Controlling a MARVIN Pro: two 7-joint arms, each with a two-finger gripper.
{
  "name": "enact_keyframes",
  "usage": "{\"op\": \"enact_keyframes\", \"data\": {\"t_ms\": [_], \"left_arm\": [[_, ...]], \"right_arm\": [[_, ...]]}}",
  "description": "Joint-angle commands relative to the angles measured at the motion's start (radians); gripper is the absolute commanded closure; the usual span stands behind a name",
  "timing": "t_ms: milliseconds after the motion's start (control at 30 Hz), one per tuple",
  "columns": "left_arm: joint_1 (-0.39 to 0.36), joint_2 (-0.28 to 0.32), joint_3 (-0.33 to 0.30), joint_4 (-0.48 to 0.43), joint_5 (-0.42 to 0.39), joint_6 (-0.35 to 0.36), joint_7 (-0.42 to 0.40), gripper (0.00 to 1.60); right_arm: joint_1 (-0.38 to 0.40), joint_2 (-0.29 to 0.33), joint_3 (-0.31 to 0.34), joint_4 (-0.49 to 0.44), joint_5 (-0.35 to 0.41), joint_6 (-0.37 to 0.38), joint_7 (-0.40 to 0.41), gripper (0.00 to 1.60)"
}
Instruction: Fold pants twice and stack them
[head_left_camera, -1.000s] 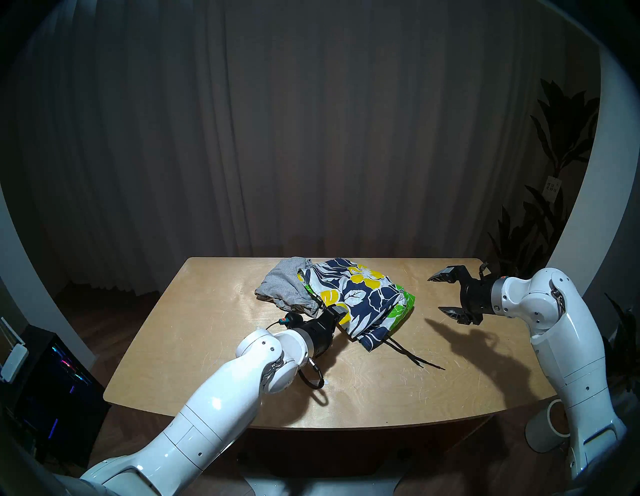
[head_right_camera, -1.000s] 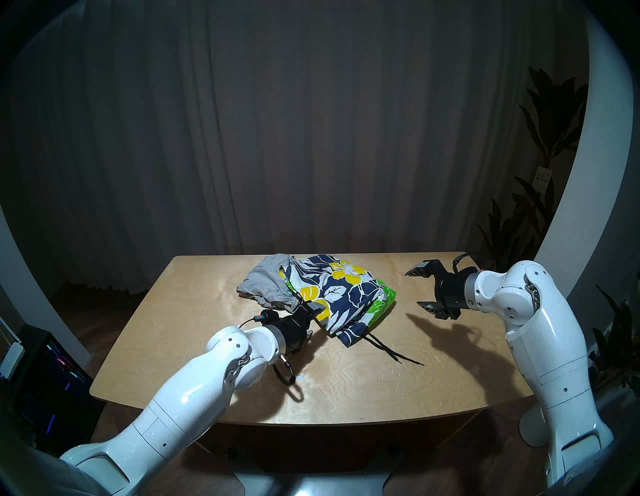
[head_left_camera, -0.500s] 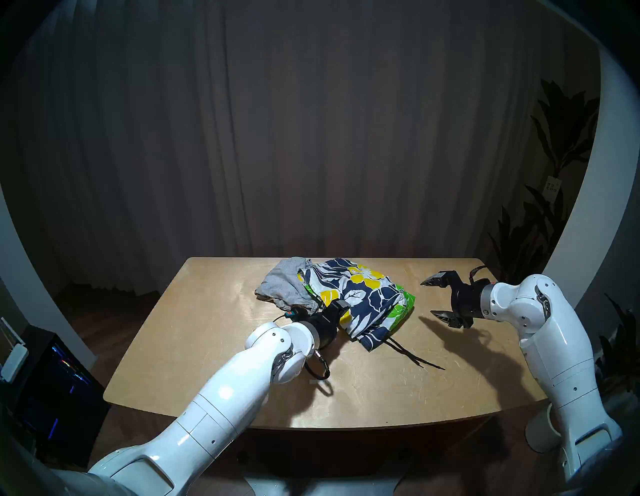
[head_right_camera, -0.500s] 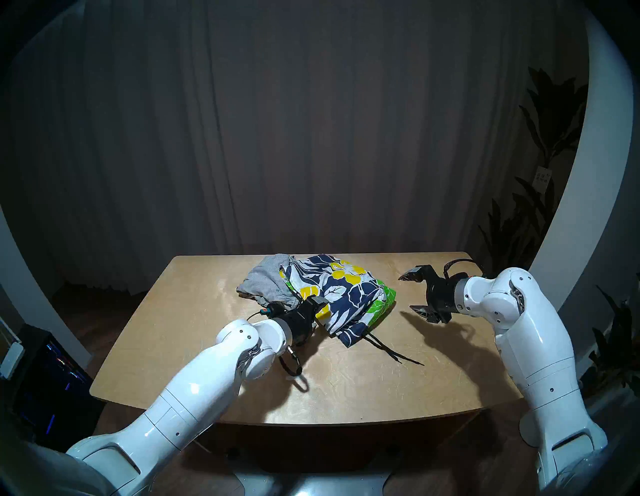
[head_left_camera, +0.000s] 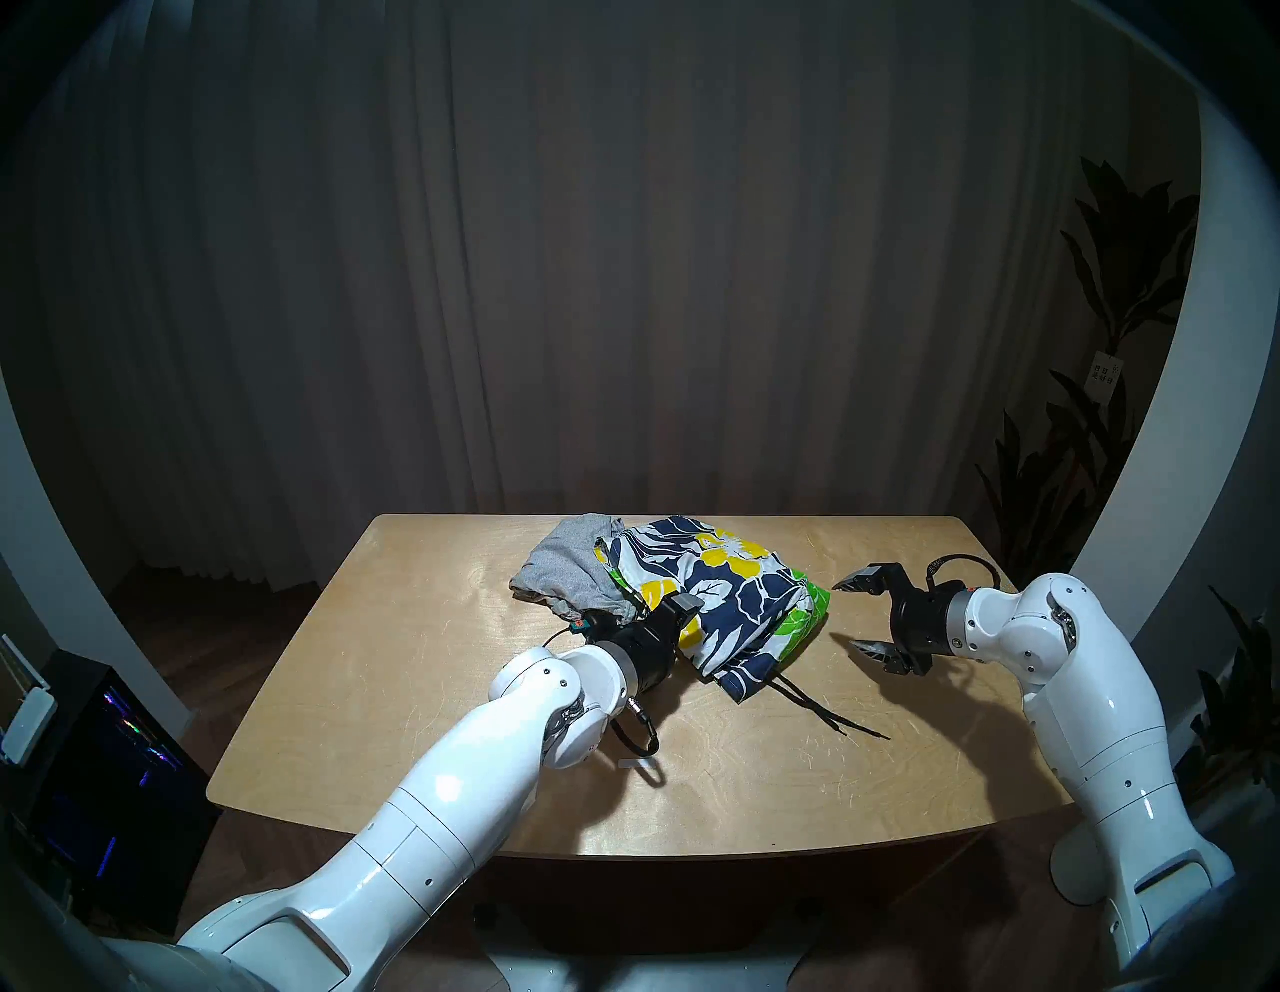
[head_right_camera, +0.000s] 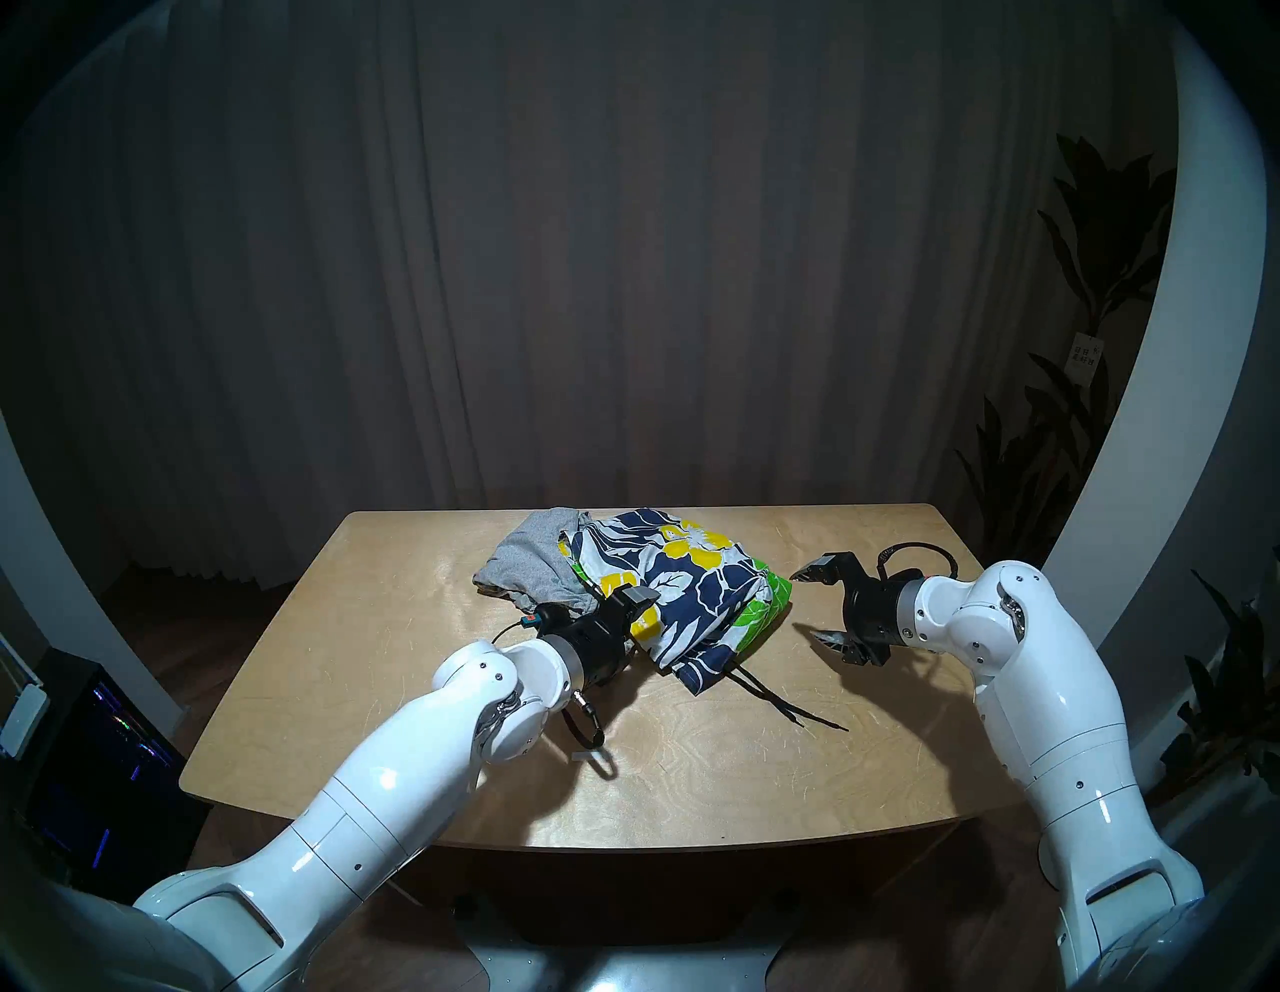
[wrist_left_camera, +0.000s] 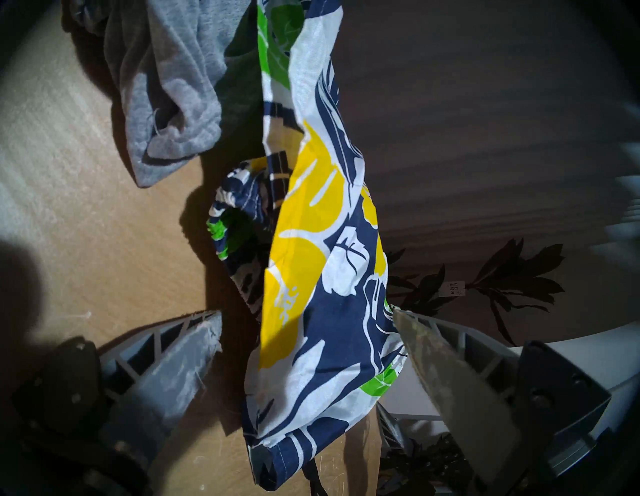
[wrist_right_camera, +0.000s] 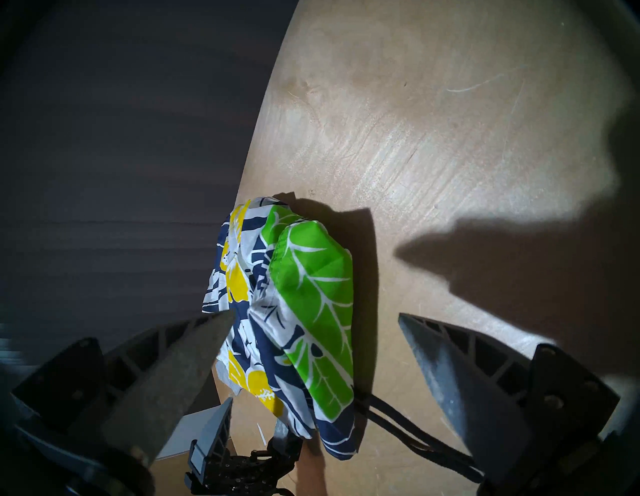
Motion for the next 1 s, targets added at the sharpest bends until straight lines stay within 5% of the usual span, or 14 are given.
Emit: {"op": "enact_keyframes", "data": {"t_ms": [0,800,967], "left_arm": [[-0.033,-0.013,0.007,0.022,0.017,0.010,-0.052,0.00],[-0.122,-0.059,0.030,0.203,0.063,0.042,-0.134,0.00],[-0.121,-0.052,0.025,0.205,0.063,0.046,-0.149,0.00]], "right_arm": [[0.057,-0.033,-0.018,0.041,-0.026,-0.004,0.046,0.00],[0.206,-0.103,-0.111,0.234,-0.139,-0.012,0.142,0.00],[0.208,-0.086,-0.098,0.227,-0.115,0.022,0.168,0.00]]}}
